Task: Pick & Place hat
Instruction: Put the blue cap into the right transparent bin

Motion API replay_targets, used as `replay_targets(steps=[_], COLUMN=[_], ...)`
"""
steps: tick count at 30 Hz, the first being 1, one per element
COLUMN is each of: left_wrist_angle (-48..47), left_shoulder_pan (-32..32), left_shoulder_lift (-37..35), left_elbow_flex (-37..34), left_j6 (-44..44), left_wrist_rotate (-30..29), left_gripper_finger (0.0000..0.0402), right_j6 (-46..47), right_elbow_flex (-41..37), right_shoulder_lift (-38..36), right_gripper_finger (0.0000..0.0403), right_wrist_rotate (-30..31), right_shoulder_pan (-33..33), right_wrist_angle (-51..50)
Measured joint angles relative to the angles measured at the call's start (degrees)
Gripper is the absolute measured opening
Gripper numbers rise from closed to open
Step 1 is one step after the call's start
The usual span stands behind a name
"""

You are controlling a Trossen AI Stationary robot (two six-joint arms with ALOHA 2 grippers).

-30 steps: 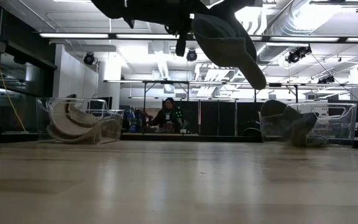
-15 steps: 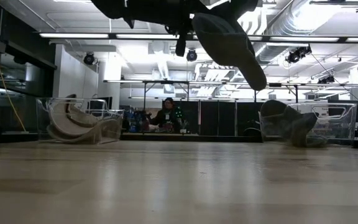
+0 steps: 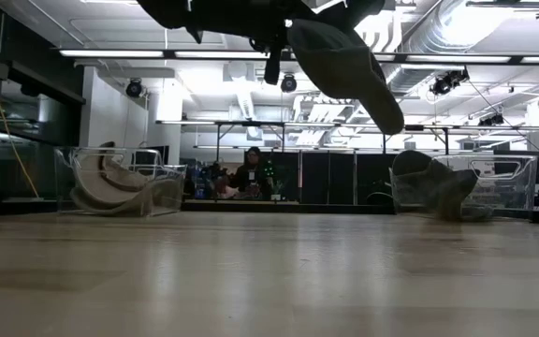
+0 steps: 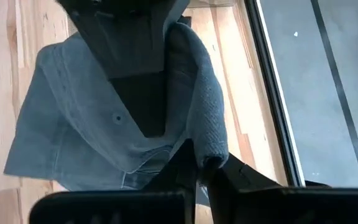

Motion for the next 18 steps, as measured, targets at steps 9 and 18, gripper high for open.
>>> replay_targets(steps=[9,18], left_wrist_angle=[0.3,-1.5], left_shoulder_pan=[0.0,0.7], left_shoulder_lift=[0.0,-1.5], left_elbow_flex=[0.0,0.0], left_j6=[3.5,4.2], left_wrist_rotate=[3.8,9.7], left_gripper_finger=[0.0090,0.0237], right_j6=[-1.6,-3.5], right_elbow_flex=[0.0,0.0], right_shoulder_lift=[0.0,0.0], right_gripper_finger=[0.0009,0.0008], right_wrist_rotate=[3.3,5.2], right_shoulder_pan=[0.0,0.0], right_wrist_angle=[-2.7,-5.1])
